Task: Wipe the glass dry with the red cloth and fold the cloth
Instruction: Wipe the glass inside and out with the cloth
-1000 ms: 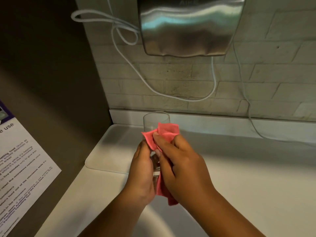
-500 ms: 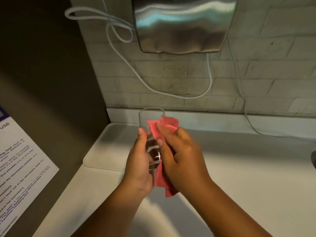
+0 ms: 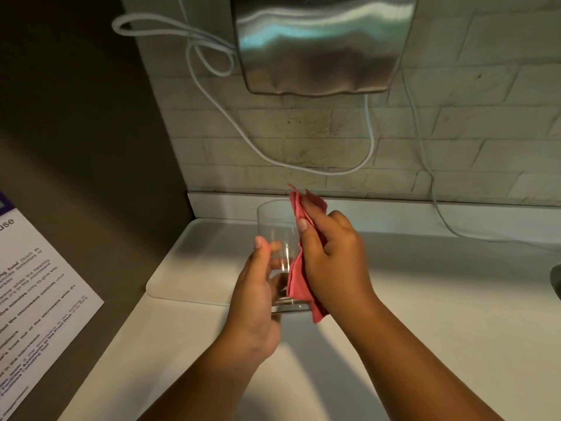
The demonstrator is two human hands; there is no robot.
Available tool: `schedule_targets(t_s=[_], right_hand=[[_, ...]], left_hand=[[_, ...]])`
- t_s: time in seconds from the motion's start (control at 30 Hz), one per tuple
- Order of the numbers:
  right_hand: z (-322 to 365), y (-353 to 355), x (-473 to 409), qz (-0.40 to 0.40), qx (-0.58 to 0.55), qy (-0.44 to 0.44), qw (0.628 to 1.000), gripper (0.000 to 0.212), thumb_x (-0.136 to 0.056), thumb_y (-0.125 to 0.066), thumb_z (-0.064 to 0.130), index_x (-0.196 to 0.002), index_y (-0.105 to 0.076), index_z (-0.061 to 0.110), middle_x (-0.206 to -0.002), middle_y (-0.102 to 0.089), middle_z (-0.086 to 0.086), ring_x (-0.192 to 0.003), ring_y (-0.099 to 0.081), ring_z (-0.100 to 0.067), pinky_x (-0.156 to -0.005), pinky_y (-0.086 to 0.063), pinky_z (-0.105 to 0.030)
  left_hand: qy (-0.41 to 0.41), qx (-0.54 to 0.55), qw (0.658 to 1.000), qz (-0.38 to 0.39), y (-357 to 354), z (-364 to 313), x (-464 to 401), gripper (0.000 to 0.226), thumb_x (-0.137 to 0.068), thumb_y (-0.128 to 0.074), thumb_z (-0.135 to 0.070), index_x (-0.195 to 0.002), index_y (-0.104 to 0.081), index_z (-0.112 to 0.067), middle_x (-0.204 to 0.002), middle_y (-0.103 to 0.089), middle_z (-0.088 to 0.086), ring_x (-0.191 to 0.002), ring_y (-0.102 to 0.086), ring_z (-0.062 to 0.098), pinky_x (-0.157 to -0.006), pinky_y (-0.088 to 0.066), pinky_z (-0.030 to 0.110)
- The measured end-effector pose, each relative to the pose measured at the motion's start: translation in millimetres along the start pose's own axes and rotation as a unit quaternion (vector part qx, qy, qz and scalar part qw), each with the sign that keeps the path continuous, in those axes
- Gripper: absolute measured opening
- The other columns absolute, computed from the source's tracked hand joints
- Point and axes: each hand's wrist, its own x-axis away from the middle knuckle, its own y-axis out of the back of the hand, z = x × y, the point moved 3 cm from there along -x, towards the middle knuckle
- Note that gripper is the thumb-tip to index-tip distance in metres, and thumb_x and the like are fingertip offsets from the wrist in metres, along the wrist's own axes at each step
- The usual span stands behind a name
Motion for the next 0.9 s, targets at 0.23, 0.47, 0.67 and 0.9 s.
schedule_targets(t_s=[0.23,0.47,0.67,0.9], right_hand=[[28.4,-7.3,40.5,0.097,0.132,0.127,0.978,0.044,-0.096,-0.039,0.04,-0.137,-0.055,0.036,-0.118,-0.059,0.011,-0.092,-0.063,-0.012,-0.075,-0.057,-0.025],[17.9,1.8,7.3,0.038,0.067,0.079,0.994,0.04,-0.098,-0.058,0.024,-0.138,-0.058,0.031,-0.114,-0.06,0.006,-0.095,-0.058,-0.009,-0.077,-0.05,-0.018],[13.6,21.9,1.6,-0.04,-0.079,0.032,0.996,0.036,-0.095,-0.063,0.026,-0.131,-0.064,0.031,-0.082,-0.052,0.015,-0.075,-0.058,0.0,-0.066,-0.041,-0.006],[3.6,41.0,3.9,-0.04,-0.124,-0.003,0.991,0.034,-0.097,-0.062,0.021,-0.13,-0.066,0.029,-0.081,-0.055,-0.002,-0.069,-0.056,-0.007,-0.063,-0.045,-0.015]], left_hand=[[0.023,0.001,0.999,0.032,6.9,-5.0,-6.7,0.055,-0.079,-0.067,-0.068,-0.107,-0.083,-0.023,-0.107,-0.082,0.011,-0.099,-0.079,0.029,-0.073,-0.063,0.041],[0.011,-0.026,0.999,0.039,4.0,10.0,2.7,0.071,-0.082,-0.056,-0.073,-0.132,-0.067,-0.024,-0.126,-0.076,0.015,-0.114,-0.074,0.032,-0.083,-0.06,0.047],[0.023,0.043,0.998,0.041,10.8,0.2,-7.8,0.064,-0.075,-0.077,-0.06,-0.12,-0.068,-0.015,-0.106,-0.08,0.014,-0.094,-0.077,0.029,-0.073,-0.062,0.043],[0.075,0.116,0.988,0.073,29.0,-10.6,-13.7,0.059,-0.086,-0.064,-0.059,-0.116,-0.069,-0.008,-0.124,-0.073,0.027,-0.091,-0.07,0.033,-0.081,-0.054,0.043]])
